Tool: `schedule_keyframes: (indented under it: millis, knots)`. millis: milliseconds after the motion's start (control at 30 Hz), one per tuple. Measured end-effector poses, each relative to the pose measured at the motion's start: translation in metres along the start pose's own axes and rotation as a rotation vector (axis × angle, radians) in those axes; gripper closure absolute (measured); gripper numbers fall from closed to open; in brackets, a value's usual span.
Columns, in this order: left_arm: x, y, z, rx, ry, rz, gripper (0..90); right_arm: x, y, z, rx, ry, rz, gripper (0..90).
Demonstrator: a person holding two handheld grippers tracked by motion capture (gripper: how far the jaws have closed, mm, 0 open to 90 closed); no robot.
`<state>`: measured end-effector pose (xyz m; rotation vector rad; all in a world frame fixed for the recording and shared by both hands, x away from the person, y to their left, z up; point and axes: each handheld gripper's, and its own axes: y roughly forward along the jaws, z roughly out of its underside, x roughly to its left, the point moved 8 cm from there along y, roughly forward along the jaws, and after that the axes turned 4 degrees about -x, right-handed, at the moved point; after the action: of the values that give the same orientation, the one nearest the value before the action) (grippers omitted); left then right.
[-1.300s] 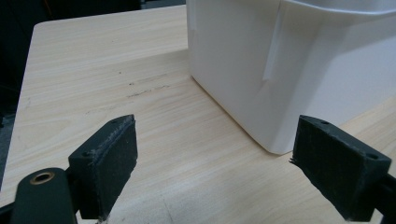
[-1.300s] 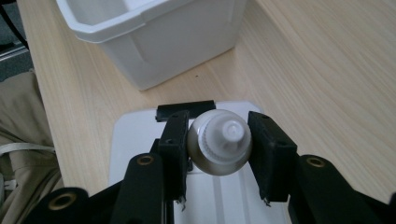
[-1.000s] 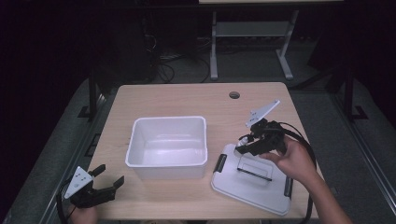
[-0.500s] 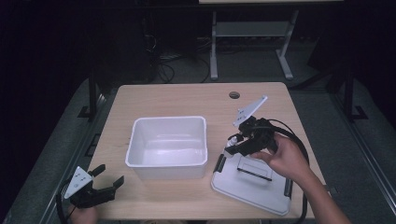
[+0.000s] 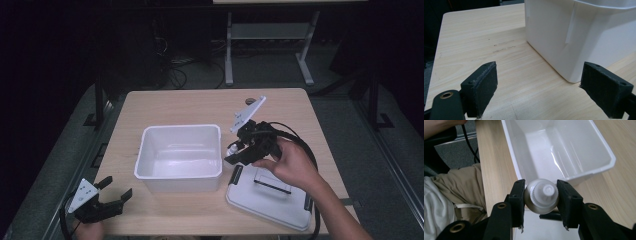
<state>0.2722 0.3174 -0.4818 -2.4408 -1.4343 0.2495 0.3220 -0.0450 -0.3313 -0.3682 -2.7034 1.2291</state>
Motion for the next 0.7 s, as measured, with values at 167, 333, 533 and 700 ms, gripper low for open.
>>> schedule_keyframes:
  millis: [167, 333, 533, 700]
  knots:
    - [0.000, 0.000, 0.000, 0.000, 0.000, 0.001, 13.0, 0.005, 0.008, -0.015, 0.000, -0.034, -0.024, 59.8]
    - [0.001, -0.001, 0.000, -0.006, -0.005, 0.001, 13.0, 0.009, 0.022, -0.030, 0.007, -0.049, -0.048, 59.8]
    - [0.001, -0.001, 0.000, -0.007, -0.006, 0.002, 13.0, 0.009, 0.037, -0.038, 0.019, -0.058, -0.066, 59.8]
    - [0.000, -0.001, -0.001, -0.011, -0.009, 0.001, 13.0, 0.010, 0.047, -0.043, 0.030, -0.070, -0.073, 59.8]
